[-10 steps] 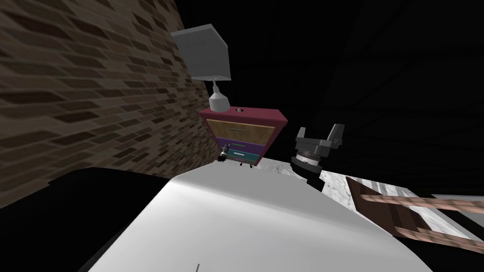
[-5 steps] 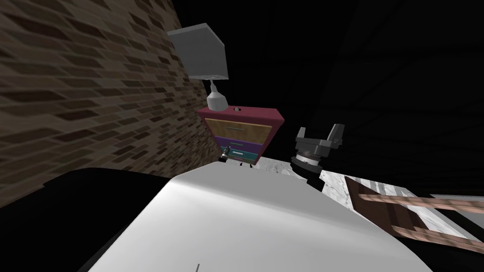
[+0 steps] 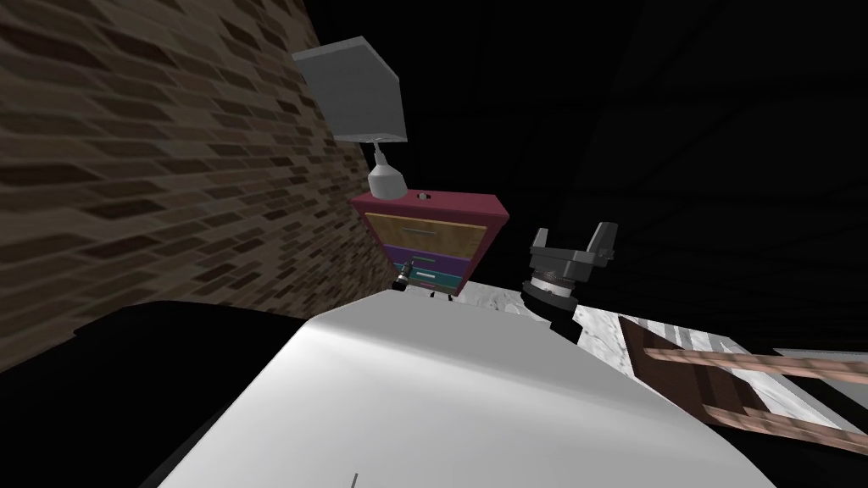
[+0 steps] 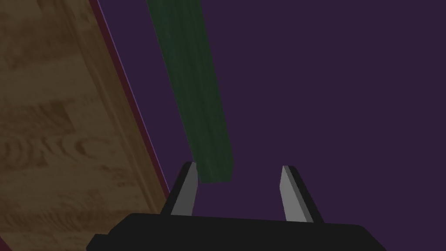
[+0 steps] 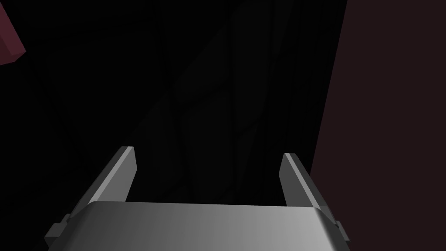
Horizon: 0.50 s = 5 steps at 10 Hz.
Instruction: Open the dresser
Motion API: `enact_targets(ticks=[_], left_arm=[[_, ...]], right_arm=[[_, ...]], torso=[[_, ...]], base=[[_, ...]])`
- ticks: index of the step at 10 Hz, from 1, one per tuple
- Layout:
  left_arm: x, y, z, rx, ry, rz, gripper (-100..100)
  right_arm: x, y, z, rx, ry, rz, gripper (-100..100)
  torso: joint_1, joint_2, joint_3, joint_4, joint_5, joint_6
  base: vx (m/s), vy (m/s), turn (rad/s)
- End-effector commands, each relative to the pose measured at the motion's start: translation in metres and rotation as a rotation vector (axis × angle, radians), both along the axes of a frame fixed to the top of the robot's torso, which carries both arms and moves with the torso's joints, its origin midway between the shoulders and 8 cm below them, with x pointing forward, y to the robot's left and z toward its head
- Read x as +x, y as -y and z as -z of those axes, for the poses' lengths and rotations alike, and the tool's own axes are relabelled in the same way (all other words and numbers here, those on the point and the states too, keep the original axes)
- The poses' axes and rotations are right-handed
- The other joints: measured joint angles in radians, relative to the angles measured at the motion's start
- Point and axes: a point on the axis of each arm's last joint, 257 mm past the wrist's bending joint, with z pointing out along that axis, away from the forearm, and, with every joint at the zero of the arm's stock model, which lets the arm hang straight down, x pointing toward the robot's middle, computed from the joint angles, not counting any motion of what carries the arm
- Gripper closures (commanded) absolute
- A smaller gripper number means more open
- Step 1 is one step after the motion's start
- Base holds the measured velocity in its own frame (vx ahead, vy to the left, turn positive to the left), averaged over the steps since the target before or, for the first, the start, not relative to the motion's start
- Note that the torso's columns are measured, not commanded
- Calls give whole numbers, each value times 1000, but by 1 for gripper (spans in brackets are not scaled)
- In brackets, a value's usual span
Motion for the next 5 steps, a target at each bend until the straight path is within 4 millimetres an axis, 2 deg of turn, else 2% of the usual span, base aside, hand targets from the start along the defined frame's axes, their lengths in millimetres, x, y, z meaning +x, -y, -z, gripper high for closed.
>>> enact_targets(ticks=[1,4,5], left_arm=[[4,2,-5,-1,9,8,100],[11,0,-5,1,-3,13,100],[9,1,-6,1,0,12,100]], right_arm=[[0,0,0,0,0,0,0],[0,0,0,0,0,0,0],[0,0,0,0,0,0,0]], torso=[[2,-7,-3,-4,2,1],[-4,1,1,1,-1,1],[-3,-1,0,0,-1,0]], base=[[-111,9,26],[-198,3,25],[-90,13,2]])
